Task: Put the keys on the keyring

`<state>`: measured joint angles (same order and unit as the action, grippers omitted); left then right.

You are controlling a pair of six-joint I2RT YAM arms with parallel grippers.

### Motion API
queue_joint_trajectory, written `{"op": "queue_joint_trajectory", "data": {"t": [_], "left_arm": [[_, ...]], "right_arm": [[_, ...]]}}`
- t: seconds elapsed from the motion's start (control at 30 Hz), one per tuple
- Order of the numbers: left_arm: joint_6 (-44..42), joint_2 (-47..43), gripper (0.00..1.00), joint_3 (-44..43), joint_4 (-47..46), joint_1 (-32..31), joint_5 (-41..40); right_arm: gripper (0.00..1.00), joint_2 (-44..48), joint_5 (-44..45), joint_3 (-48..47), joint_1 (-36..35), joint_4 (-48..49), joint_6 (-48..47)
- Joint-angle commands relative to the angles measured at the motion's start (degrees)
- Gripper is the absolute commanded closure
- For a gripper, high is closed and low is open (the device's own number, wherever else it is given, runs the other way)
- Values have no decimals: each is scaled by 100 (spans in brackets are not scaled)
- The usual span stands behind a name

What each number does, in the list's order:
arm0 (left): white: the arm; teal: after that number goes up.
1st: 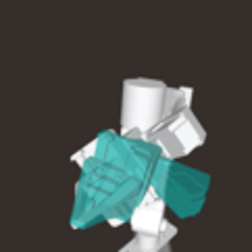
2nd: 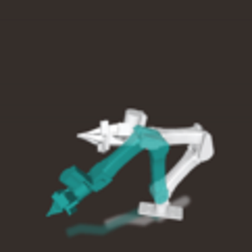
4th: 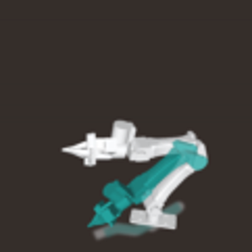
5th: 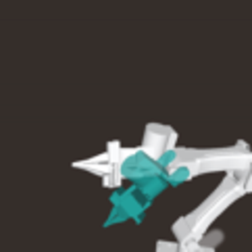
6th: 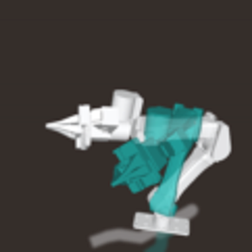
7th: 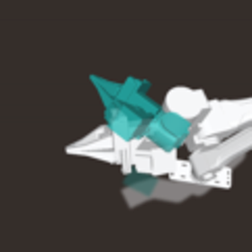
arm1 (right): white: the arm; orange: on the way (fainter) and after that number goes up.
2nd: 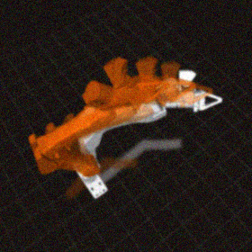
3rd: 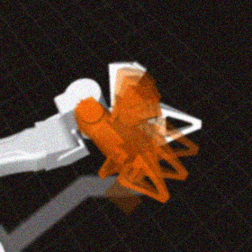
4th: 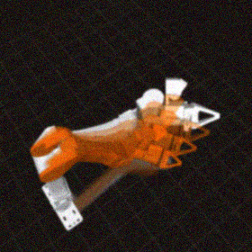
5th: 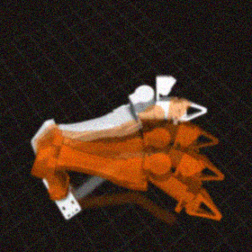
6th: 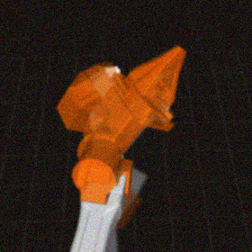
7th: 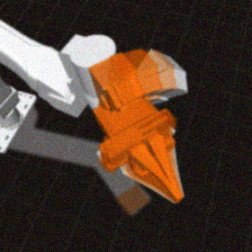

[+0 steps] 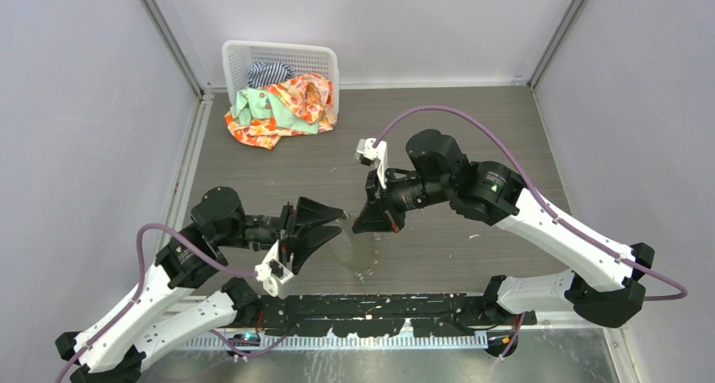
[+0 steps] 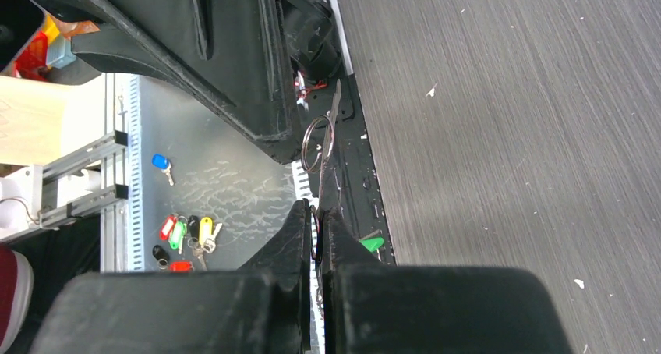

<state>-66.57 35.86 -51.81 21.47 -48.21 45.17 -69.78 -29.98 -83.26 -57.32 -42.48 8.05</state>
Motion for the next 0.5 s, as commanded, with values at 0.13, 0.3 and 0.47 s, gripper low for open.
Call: {"op": "queue_joint_trajectory", "data": {"t": [0.13,0.3,0.47], "left_arm": [[-105,82,75,-175,-363,-66,-77],[151,116,85,-267,-225,-79,-71],[237,97,88,-326,-71,-93,-57]], "right_arm": [[99,48,-261,-346,-20,140,167],[99,72,-272,-375,-33,71,145],[99,122,-239,-366,-33,32,118]]}}
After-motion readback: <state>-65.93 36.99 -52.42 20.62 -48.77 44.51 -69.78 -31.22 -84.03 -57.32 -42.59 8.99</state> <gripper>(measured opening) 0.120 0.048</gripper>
